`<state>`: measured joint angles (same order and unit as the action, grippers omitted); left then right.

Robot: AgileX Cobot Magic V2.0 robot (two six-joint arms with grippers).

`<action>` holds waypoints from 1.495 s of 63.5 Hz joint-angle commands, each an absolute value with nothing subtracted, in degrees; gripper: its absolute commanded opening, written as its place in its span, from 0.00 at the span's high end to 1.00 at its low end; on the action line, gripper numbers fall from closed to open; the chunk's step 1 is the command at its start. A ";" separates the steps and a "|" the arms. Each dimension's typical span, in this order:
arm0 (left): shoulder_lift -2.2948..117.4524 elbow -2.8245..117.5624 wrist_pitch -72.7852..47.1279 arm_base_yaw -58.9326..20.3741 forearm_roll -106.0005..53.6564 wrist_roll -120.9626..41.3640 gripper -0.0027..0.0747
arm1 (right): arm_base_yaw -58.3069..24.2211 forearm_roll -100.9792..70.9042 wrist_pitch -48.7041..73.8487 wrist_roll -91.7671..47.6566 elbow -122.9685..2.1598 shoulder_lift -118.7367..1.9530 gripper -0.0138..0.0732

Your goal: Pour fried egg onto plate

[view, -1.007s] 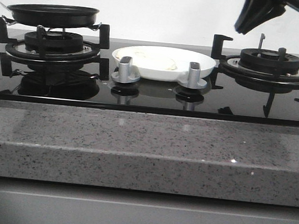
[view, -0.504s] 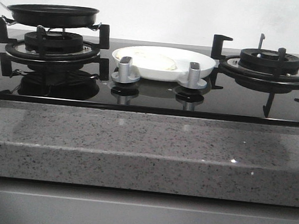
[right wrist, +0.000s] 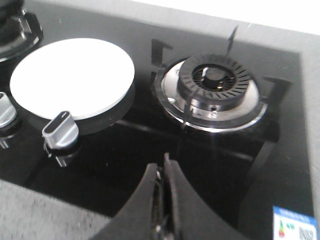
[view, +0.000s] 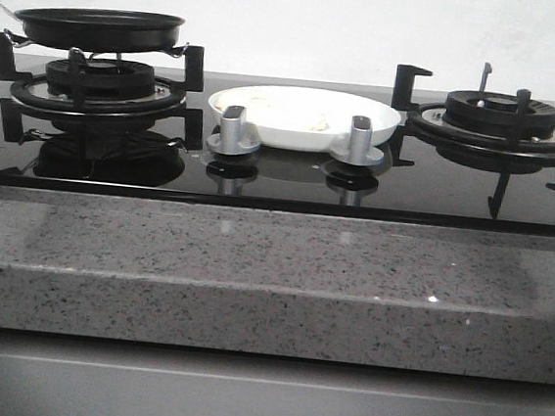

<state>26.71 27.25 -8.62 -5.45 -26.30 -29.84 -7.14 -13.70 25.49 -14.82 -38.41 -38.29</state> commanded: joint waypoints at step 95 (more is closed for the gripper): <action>26.27 25.10 -3.14 -6.02 4.52 -0.83 0.99 | -7.01 -15.61 17.09 -15.68 -23.04 -15.50 0.96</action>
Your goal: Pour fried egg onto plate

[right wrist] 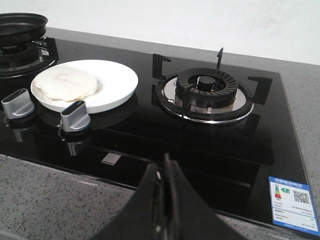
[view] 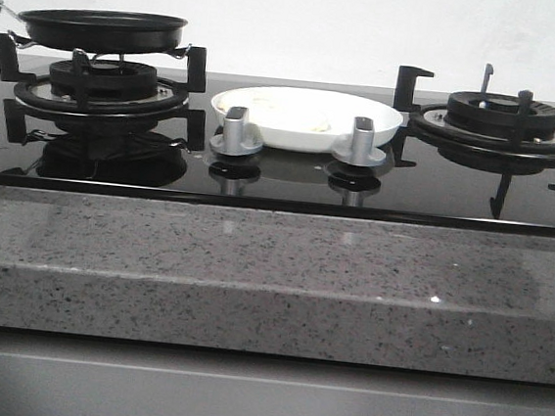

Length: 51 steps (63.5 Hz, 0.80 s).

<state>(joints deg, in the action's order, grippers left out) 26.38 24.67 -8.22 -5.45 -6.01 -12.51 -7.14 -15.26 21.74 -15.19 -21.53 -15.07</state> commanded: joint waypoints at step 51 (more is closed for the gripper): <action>-1.23 -0.53 -3.18 -3.05 -0.42 1.19 0.99 | -7.01 -15.61 17.26 -15.68 -23.04 -15.50 0.96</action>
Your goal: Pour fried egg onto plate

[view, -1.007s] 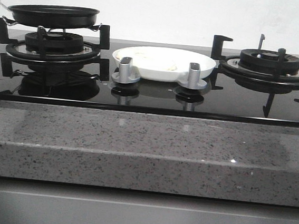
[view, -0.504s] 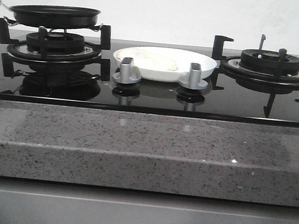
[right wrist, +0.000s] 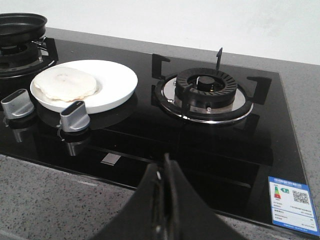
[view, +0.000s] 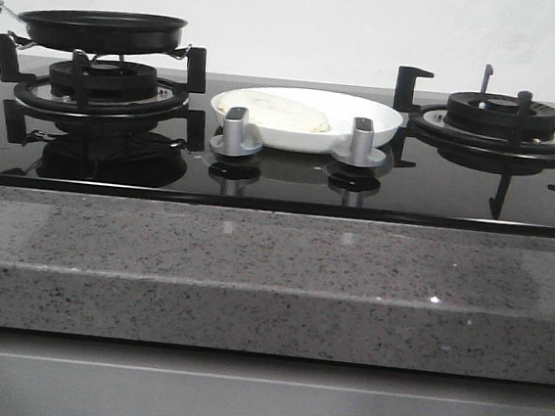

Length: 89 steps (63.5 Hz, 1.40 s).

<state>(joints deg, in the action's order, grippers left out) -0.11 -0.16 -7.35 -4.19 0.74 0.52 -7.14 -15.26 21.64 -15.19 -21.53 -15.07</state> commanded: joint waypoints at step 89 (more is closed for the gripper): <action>-1.11 -0.53 -3.19 -1.06 -0.40 1.19 0.99 | -2.39 -8.10 4.47 -3.35 -4.00 -1.56 0.96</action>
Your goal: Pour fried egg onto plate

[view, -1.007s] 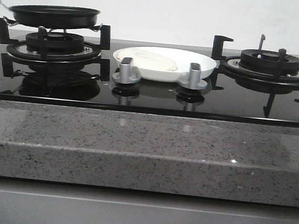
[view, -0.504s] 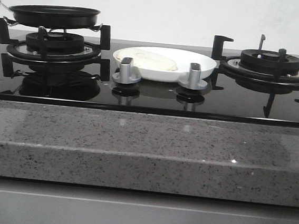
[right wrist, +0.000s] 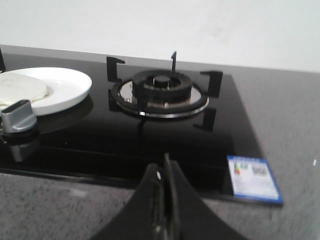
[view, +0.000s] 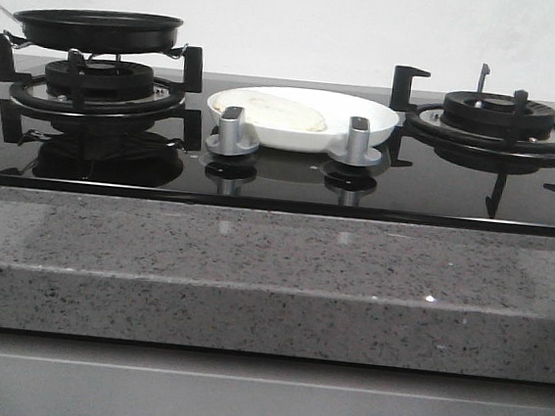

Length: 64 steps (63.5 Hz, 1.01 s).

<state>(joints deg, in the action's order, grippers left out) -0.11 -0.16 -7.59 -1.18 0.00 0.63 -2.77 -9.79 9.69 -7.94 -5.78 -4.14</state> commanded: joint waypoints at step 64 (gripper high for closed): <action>-1.11 -0.53 -3.19 -1.06 -0.40 1.19 0.99 | -2.25 -6.89 3.84 -2.69 1.27 1.59 0.96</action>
<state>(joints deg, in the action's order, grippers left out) -0.11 -0.16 -7.70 -1.18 0.00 0.63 -2.68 -7.75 8.40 -2.55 1.52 0.60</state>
